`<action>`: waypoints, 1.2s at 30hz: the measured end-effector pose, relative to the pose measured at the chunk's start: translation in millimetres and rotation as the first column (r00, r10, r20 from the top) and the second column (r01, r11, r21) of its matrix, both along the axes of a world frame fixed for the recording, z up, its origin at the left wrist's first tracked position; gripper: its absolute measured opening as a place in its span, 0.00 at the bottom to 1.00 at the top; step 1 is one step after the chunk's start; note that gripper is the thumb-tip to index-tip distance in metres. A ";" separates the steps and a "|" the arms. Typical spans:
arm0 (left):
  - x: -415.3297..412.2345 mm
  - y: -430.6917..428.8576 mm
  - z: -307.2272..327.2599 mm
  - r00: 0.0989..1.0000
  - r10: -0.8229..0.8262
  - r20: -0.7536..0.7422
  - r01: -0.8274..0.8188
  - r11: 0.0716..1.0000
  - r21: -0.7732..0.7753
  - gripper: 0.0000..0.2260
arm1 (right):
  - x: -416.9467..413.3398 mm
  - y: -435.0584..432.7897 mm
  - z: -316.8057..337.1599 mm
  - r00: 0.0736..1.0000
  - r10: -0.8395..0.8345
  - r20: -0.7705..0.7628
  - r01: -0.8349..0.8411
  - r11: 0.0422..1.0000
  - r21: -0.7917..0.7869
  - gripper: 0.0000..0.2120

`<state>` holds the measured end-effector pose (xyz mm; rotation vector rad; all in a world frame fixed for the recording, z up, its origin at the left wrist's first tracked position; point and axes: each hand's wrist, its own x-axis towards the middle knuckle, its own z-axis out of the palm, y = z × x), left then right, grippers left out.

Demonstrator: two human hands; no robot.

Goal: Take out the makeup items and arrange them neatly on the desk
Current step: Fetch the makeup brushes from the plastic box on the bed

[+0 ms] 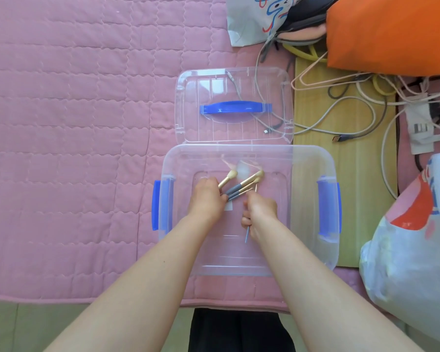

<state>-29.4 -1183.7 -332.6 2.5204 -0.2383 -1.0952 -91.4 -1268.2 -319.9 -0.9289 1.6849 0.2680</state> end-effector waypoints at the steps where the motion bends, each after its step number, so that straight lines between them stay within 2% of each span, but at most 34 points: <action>1: 0.3 -0.2 0.0 1.000 -0.007 -0.001 0.007 1.000 0.006 0.06 | 1.1 2.6 -3.3 0.999 0.041 -0.028 -0.042 0.999 -0.026 0.06; 3: 1.3 -1.3 -1.0 1.000 -0.014 -0.010 0.014 1.000 0.015 0.04 | 5.1 8.1 -7.9 0.984 0.145 -0.099 -0.155 0.982 -0.108 0.06; 5: 1.9 -2.0 -1.7 1.000 -0.006 -0.028 0.007 1.000 0.027 0.04 | 9.4 9.3 -6.5 0.962 0.225 -0.157 -0.251 0.953 -0.170 0.11; 7: 2.7 -1.9 -1.2 0.999 0.006 -0.046 -0.004 0.999 0.036 0.05 | 10.6 8.2 -6.4 0.937 0.290 -0.194 -0.325 0.928 -0.185 0.14; 11: -0.3 -1.5 3.0 0.999 0.016 -0.041 -0.015 1.000 0.024 0.06 | 13.1 8.9 -6.2 0.902 0.350 -0.252 -0.400 0.898 -0.184 0.13; 15: -4.3 1.2 9.2 0.998 -0.045 -0.047 0.045 0.999 0.009 0.04 | 16.6 11.9 -3.4 0.851 0.442 -0.285 -0.500 0.848 -0.178 0.13; 18: -1.6 8.0 12.5 0.998 0.022 -0.053 -0.023 1.000 -0.010 0.02 | 10.1 9.2 -0.3 0.823 0.484 -0.295 -0.546 0.818 -0.181 0.18; 21: 1.9 10.7 15.3 0.994 0.052 -0.099 -0.051 0.999 0.008 0.11 | 4.1 -2.4 4.6 0.853 0.466 -0.236 -0.512 0.835 -0.204 0.19; 23: 4.0 8.4 17.4 0.992 0.011 -0.125 -0.010 1.000 0.009 0.14 | -0.4 -11.5 6.9 0.837 0.508 -0.206 -0.547 0.796 -0.259 0.14; 25: 5.3 4.3 19.8 0.990 -0.017 -0.141 0.021 1.000 0.024 0.09 | -4.8 -17.6 11.3 0.767 0.606 -0.209 -0.640 0.701 -0.315 0.08; 28: 4.8 -0.1 17.8 0.992 -0.033 -0.125 0.043 0.996 0.075 0.04 | -11.5 -21.6 16.4 0.703 0.683 -0.198 -0.703 0.625 -0.341 0.11; 31: -0.7 -2.0 11.6 0.994 -0.052 -0.095 0.062 0.992 0.109 0.03 | -9.8 -20.2 13.1 0.751 0.641 -0.159 -0.653 0.686 -0.321 0.10; 33: -3.4 -2.1 8.6 0.996 -0.044 -0.075 0.052 0.992 0.116 0.05 | -6.5 -16.7 10.1 0.775 0.610 -0.162 -0.630 0.730 -0.266 0.14; 36: -4.8 -1.3 6.3 0.996 -0.017 -0.089 0.026 0.994 0.104 0.09 | -1.5 -9.7 5.4 0.769 0.616 -0.168 -0.639 0.743 -0.200 0.19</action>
